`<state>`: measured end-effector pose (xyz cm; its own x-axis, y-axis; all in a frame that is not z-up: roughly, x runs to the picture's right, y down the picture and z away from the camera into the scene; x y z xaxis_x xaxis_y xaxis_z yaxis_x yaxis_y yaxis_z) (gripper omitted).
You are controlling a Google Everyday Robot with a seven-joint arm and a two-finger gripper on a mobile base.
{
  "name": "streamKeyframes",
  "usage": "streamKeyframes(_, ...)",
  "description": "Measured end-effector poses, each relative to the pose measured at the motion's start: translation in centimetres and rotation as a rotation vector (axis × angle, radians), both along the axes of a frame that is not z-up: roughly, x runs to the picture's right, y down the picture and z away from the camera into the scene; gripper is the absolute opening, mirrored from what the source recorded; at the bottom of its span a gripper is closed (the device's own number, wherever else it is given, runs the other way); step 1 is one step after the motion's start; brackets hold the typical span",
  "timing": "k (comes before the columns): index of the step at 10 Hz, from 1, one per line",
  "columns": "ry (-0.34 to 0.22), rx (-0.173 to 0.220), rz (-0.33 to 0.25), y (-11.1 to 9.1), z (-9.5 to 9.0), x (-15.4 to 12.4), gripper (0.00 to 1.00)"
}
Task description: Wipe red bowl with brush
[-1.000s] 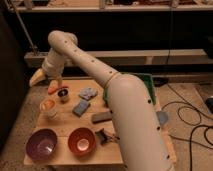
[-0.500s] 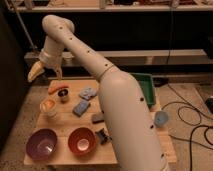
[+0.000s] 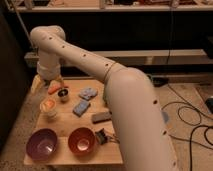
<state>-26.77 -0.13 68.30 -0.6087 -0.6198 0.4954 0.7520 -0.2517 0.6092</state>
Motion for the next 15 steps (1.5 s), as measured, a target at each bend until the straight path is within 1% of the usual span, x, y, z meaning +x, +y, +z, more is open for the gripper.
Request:
streamKeyframes(1, 0.003, 0.012, -0.008, 0.6, -0.4, 0.6, 0.80)
streamKeyframes(3, -0.002, 0.039, -0.022, 2.1, -1.8, 2.5, 0.80)
streamKeyframes(5, -0.013, 0.045, -0.038, 3.7, -3.5, 4.0, 0.80)
streamKeyframes(6, -0.012, 0.043, -0.048, 5.0, -5.0, 5.7, 0.80)
streamKeyframes(7, -0.002, 0.037, -0.055, 6.1, -6.1, 7.1, 0.80)
streamKeyframes(8, 0.018, 0.025, -0.068, 7.5, -7.7, 8.6, 0.80)
streamKeyframes(9, 0.056, 0.013, -0.066, 8.9, -9.5, 10.8, 0.80)
streamKeyframes(11, 0.128, 0.004, -0.038, 9.9, -11.5, 14.1, 0.80)
streamKeyframes(12, 0.147, 0.003, -0.028, 10.3, -12.0, 14.9, 0.80)
streamKeyframes(15, 0.143, 0.004, -0.029, 10.3, -12.0, 14.6, 0.80)
